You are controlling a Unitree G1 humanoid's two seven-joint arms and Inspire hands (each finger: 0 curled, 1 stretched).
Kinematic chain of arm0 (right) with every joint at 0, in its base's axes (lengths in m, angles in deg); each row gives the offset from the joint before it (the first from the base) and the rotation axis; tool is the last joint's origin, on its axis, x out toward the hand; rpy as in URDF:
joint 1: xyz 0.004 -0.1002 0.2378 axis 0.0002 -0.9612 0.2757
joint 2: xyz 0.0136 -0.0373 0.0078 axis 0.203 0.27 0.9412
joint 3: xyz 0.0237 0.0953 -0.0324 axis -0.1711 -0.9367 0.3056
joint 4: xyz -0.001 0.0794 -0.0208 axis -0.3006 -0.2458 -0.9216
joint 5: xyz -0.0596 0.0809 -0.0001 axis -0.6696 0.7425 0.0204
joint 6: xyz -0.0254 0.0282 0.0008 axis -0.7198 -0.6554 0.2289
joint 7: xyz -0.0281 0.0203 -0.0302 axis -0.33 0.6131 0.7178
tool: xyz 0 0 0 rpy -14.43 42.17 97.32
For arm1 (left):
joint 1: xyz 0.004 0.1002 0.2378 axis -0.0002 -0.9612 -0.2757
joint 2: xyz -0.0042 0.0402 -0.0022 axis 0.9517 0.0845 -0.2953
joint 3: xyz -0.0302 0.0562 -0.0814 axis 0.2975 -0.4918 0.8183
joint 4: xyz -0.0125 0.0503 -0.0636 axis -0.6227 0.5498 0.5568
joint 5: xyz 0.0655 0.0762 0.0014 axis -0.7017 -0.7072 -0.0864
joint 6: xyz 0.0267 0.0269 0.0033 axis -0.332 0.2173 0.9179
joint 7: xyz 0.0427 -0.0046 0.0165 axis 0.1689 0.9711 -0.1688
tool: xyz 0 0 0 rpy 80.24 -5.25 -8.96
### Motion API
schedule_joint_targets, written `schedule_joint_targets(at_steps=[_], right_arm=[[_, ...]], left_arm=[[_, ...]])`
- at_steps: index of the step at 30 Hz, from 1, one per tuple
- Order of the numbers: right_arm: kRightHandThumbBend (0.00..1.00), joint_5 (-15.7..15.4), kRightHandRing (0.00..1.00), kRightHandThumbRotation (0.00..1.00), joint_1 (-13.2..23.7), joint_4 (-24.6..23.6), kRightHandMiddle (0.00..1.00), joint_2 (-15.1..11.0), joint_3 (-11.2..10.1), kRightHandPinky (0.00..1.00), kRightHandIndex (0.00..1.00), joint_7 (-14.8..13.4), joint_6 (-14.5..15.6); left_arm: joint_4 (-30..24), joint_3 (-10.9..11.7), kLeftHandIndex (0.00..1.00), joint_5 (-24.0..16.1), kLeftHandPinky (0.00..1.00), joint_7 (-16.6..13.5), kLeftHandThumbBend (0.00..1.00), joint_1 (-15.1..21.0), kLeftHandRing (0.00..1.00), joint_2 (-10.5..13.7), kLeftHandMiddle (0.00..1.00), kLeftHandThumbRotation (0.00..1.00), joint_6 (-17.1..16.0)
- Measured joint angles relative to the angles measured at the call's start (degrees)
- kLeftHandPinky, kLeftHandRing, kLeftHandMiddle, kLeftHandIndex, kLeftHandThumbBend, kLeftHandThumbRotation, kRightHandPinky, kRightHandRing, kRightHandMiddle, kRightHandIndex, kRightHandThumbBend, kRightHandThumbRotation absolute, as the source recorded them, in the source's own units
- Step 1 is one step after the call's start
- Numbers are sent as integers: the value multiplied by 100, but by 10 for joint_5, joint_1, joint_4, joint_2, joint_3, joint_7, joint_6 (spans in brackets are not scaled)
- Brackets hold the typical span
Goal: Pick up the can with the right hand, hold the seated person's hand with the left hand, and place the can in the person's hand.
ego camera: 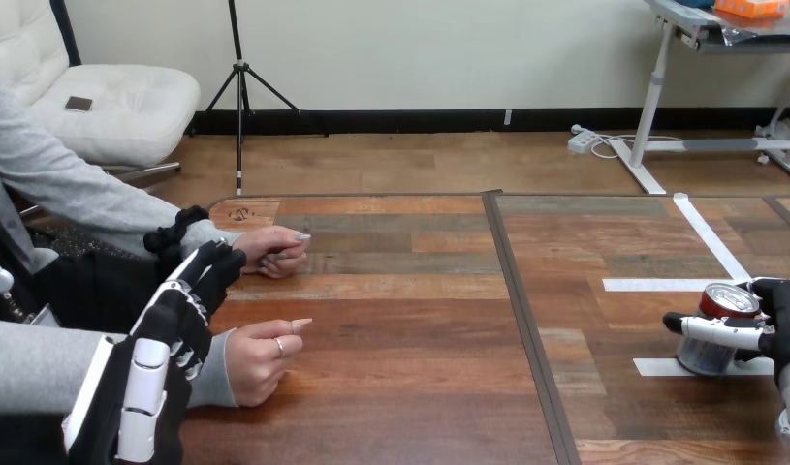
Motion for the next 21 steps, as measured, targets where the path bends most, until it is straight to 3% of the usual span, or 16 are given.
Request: schedule_joint_targets(at_steps=[21], right_arm=[[88, -4, 41, 0, 0, -1, 45, -2, 9, 34, 46, 14, -29]], left_arm=[[-1, 2, 88, -2, 97, -1, 61, -3, 92, 1, 87, 100, 0]])
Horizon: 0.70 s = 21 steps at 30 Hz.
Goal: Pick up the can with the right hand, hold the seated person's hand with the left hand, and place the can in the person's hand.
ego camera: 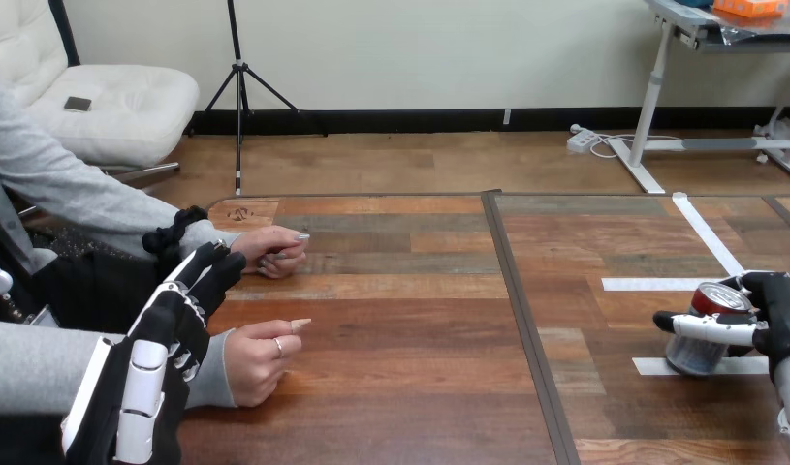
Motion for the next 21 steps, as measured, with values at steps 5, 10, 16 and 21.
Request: schedule_joint_targets(at_steps=[5, 10, 16, 21], right_arm=[[87, -1, 40, 0, 0, -2, 44, 0, 3, 34, 45, 10, -13], [86, -8, 41, 0, 0, -11, 45, 0, 6, 36, 45, 21, -21], [85, -13, 40, 0, -4, -34, 44, 0, 10, 36, 45, 35, -38], [85, -12, 38, 0, -6, -56, 42, -1, 11, 34, 44, 52, -64]], left_arm=[[0, 0, 88, 0, 97, 0, 60, 0, 92, 0, 87, 100, 0], [0, 0, 87, 0, 96, 0, 60, 0, 91, 0, 87, 100, 0], [0, 0, 87, 0, 96, 1, 59, 0, 91, 0, 87, 100, 0], [0, 0, 87, 0, 96, 1, 59, 0, 91, 0, 87, 100, 0]])
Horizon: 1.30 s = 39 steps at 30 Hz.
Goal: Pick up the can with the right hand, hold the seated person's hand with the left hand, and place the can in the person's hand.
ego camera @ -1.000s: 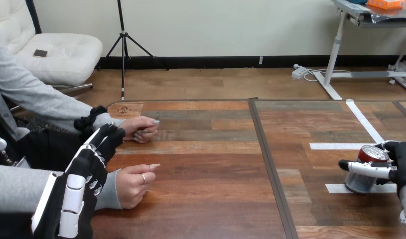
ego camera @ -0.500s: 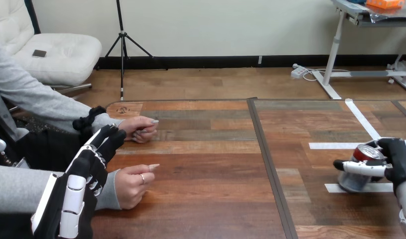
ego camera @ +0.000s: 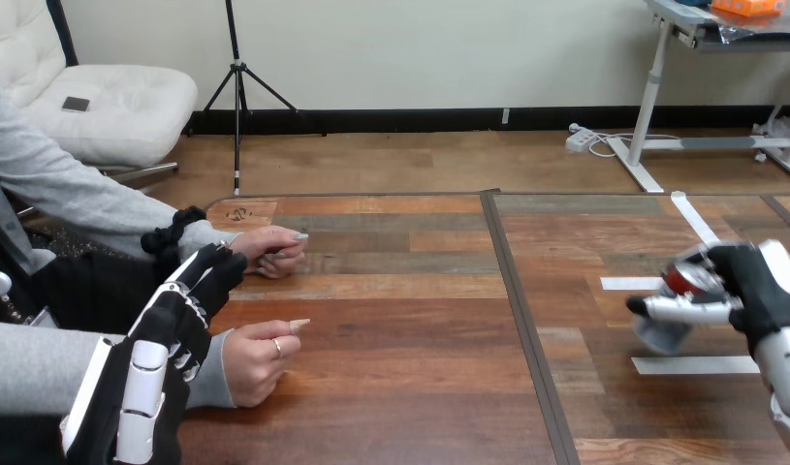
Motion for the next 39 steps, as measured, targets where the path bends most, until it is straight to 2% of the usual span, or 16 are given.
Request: schedule_joint_targets(at_steps=[4, 9, 27, 39], right_arm=[[85, 0, 37, 0, -1, -17, 41, -1, 1, 33, 43, 13, -32], [86, 0, 36, 0, -1, -45, 41, -2, 1, 33, 42, 27, -49], [87, -9, 34, 0, -8, -144, 40, -12, 7, 30, 42, 59, -54], [86, -10, 34, 0, -27, -180, 40, -15, 12, 30, 41, 77, -53]], left_arm=[[0, 0, 87, 0, 96, 0, 58, 0, 92, 0, 88, 100, 0], [0, 0, 87, 0, 96, 1, 58, 0, 92, 0, 88, 100, 0], [0, 0, 87, -8, 96, 0, 56, 0, 92, -1, 88, 100, -1], [0, -1, 87, -8, 96, 3, 56, 0, 93, -1, 89, 100, -5]])
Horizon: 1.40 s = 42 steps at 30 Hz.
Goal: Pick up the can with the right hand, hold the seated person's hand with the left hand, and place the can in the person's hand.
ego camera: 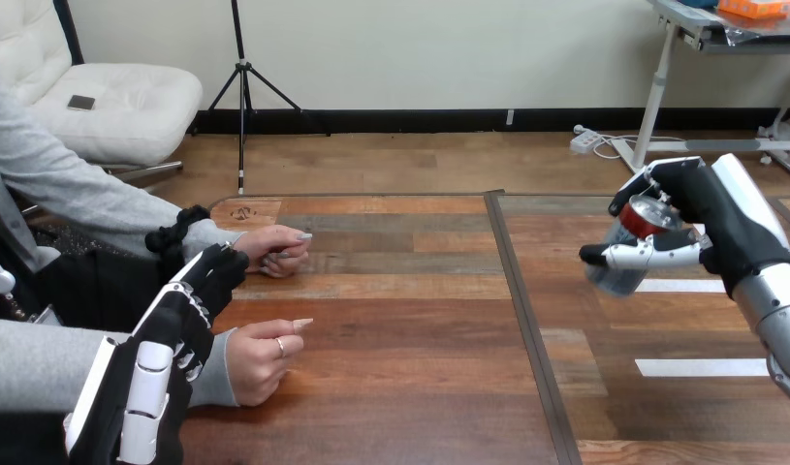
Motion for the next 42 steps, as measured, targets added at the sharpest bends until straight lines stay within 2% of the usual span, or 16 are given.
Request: schedule_joint_targets(at_steps=[6, 17, 26, 30, 34, 38, 42], right_arm=[[88, -10, 35, 0, -12, -10, 40, 0, 3, 30, 41, 6, 2], [89, -26, 35, 0, -23, -11, 40, 0, 12, 31, 41, 18, 2], [89, -35, 36, 0, -27, -11, 41, -2, 26, 33, 42, 28, 2], [89, -35, 36, 0, -27, -11, 41, -2, 29, 33, 42, 32, 2], [89, -35, 36, 0, -27, -10, 41, -2, 29, 33, 42, 34, 2], [89, -35, 36, 0, -27, -10, 41, -2, 29, 33, 42, 34, 2], [88, -36, 36, 0, -27, -10, 41, -2, 29, 33, 42, 34, 2]], left_arm=[[0, 0, 87, -2, 96, 0, 56, 0, 93, 0, 88, 100, 0], [0, 0, 84, -21, 92, -22, 58, 0, 89, -1, 85, 97, 0], [-6, 1, 81, -57, 83, -55, 60, 0, 85, -1, 82, 94, 0], [-6, 7, 80, -100, 80, -76, 59, 1, 83, 2, 82, 95, -10], [0, 14, 79, -141, 77, -87, 62, 5, 81, 12, 80, 90, -32], [9, 23, 81, -187, 79, -101, 74, 14, 82, 31, 82, 83, -53], [8, 37, 83, -252, 79, -125, 83, 23, 83, 57, 84, 77, -54]])
